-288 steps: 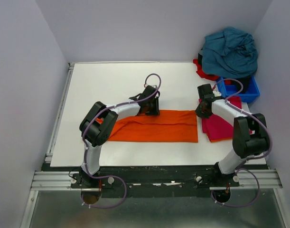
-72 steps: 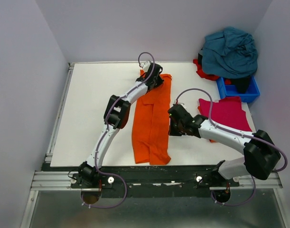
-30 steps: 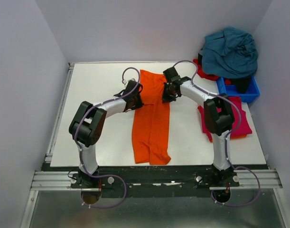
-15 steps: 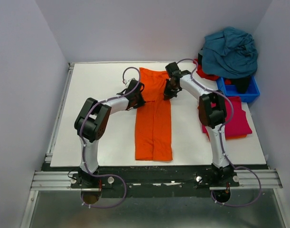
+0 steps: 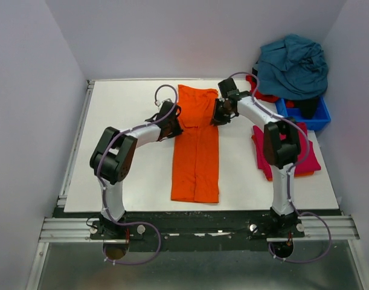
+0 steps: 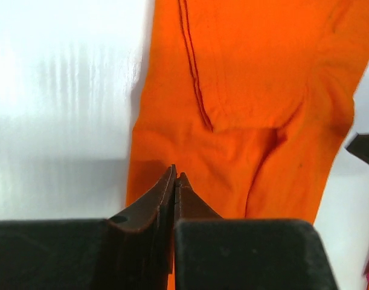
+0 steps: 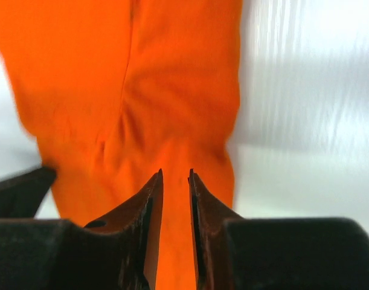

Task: Fold and stack the t-shirts
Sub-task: Rotate the tshirt 90 degrees, then grab the bottom of the folded rectangular tshirt with both arms

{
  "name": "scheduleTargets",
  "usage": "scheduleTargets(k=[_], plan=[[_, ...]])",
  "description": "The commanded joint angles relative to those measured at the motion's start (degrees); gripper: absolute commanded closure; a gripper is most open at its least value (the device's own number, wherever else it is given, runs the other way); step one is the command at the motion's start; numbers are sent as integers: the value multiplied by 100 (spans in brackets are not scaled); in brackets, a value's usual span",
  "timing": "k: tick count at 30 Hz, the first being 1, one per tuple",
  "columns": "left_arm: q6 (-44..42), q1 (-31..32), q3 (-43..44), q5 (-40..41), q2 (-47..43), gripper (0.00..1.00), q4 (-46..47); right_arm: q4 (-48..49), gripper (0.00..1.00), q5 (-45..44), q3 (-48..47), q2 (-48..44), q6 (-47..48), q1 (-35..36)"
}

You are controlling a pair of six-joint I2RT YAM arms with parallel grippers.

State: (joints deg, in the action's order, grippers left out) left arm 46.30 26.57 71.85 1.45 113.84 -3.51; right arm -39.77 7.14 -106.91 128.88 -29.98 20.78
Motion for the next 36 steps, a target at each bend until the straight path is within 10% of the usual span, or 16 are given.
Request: scheduleTargets(k=[1,16,36], plan=[[-447,-38,-373,66,-1178,86,-369,1118,67,358,1555,-1889,168,-30],[387,1358,-3668,-119,-4211,66,-1029,2192,62,447,6989,-5732,-1316,1885],[1346,2309,-4645,215,-4775,60,-1425,2544,71,139,8230,-5761,-2267,2748]])
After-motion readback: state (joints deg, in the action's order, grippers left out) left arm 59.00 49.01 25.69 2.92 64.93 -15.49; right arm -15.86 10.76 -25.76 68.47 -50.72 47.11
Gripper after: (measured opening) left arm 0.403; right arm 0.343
